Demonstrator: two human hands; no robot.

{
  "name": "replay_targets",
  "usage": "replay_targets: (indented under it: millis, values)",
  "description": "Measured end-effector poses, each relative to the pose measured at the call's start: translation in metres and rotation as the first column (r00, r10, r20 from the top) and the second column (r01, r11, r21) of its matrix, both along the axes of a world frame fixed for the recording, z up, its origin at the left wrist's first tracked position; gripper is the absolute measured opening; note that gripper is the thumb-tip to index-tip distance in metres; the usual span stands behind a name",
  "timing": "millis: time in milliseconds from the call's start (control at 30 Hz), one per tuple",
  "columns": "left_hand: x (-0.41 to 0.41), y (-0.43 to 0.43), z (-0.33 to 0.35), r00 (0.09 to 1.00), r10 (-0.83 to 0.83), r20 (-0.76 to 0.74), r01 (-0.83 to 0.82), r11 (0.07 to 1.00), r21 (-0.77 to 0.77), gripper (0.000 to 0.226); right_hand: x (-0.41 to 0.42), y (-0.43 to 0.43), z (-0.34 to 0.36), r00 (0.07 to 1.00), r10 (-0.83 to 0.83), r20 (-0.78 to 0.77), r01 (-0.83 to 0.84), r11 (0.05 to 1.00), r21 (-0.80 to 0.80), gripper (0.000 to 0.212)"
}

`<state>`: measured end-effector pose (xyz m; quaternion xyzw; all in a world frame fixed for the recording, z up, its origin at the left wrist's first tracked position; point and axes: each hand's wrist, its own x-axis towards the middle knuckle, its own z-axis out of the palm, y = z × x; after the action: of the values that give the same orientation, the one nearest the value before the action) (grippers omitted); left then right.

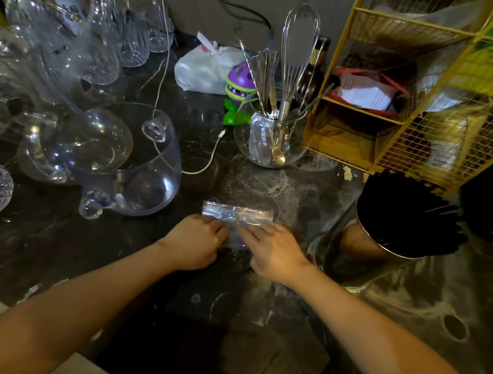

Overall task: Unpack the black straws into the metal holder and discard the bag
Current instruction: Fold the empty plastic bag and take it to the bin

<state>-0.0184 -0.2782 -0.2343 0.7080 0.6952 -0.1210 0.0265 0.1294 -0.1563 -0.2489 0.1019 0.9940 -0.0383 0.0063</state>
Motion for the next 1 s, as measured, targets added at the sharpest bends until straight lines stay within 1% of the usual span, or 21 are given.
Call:
replay_targets:
  millis: [33, 100, 167, 200, 233, 300, 400, 500, 600, 733, 833, 900, 1000]
  values:
    - [0.001, 0.001, -0.002, 1.000, -0.005, -0.031, 0.006, 0.999, 0.039, 0.027, 0.000, 0.000, -0.002, 1.000, 0.012, 0.000, -0.012, 1.000, 0.008, 0.055]
    - [0.005, 0.004, 0.002, 0.999, 0.035, 0.025, -0.037, 0.998, 0.057, 0.028, -0.001, 0.002, -0.003, 1.000, 0.019, -0.014, -0.019, 1.000, -0.013, 0.053]
    - [0.005, 0.007, 0.006, 0.990, 0.114, 0.080, -0.117, 0.993, 0.035, 0.035, -0.002, 0.002, 0.003, 0.994, -0.049, -0.096, 0.034, 0.987, -0.154, 0.044]
    - [0.004, 0.010, 0.008, 0.985, 0.150, 0.088, -0.152, 0.988, 0.013, 0.036, -0.003, 0.003, 0.007, 0.988, -0.122, -0.098, 0.095, 0.965, -0.243, 0.042]
    - [0.003, 0.013, 0.011, 0.981, 0.166, 0.100, -0.168, 0.986, 0.006, 0.034, -0.003, 0.005, 0.011, 0.981, -0.188, -0.050, 0.163, 0.934, -0.317, 0.041]
    - [-0.003, 0.018, 0.016, 0.972, 0.195, 0.129, -0.195, 0.981, -0.016, 0.029, -0.004, 0.010, 0.017, 0.971, -0.235, 0.054, 0.237, 0.893, -0.382, 0.042]
    - [-0.010, 0.028, 0.021, 0.958, 0.241, 0.153, -0.235, 0.970, -0.055, 0.026, -0.009, 0.016, 0.025, 0.956, -0.285, 0.066, 0.283, 0.841, -0.461, 0.030]
    - [-0.016, 0.035, 0.023, 0.949, 0.259, 0.178, -0.251, 0.966, -0.067, 0.021, -0.014, 0.021, 0.026, 0.942, -0.324, 0.081, 0.319, 0.801, -0.506, 0.019]
    - [-0.021, 0.043, 0.019, 0.940, 0.274, 0.201, -0.261, 0.961, -0.091, 0.024, -0.019, 0.026, 0.025, 0.931, -0.355, 0.081, 0.341, 0.773, -0.535, 0.024]
    - [-0.029, 0.054, 0.014, 0.968, 0.210, 0.138, -0.197, 0.975, -0.102, 0.024, -0.024, 0.033, 0.018, 0.910, -0.389, 0.140, 0.399, 0.740, -0.541, 0.026]
    - [-0.032, 0.062, 0.015, 0.969, 0.213, 0.126, -0.194, 0.970, -0.149, 0.024, -0.027, 0.038, 0.016, 0.897, -0.410, 0.167, 0.432, 0.726, -0.535, 0.028]
    - [-0.031, 0.066, 0.018, 0.949, 0.255, 0.183, -0.217, 0.954, -0.206, 0.024, -0.030, 0.040, 0.014, 0.884, -0.431, 0.180, 0.456, 0.715, -0.530, 0.034]
    - [-0.029, 0.072, 0.021, 0.901, 0.329, 0.283, -0.272, 0.936, -0.222, 0.019, -0.034, 0.042, 0.015, 0.882, -0.426, 0.201, 0.467, 0.737, -0.489, 0.041]
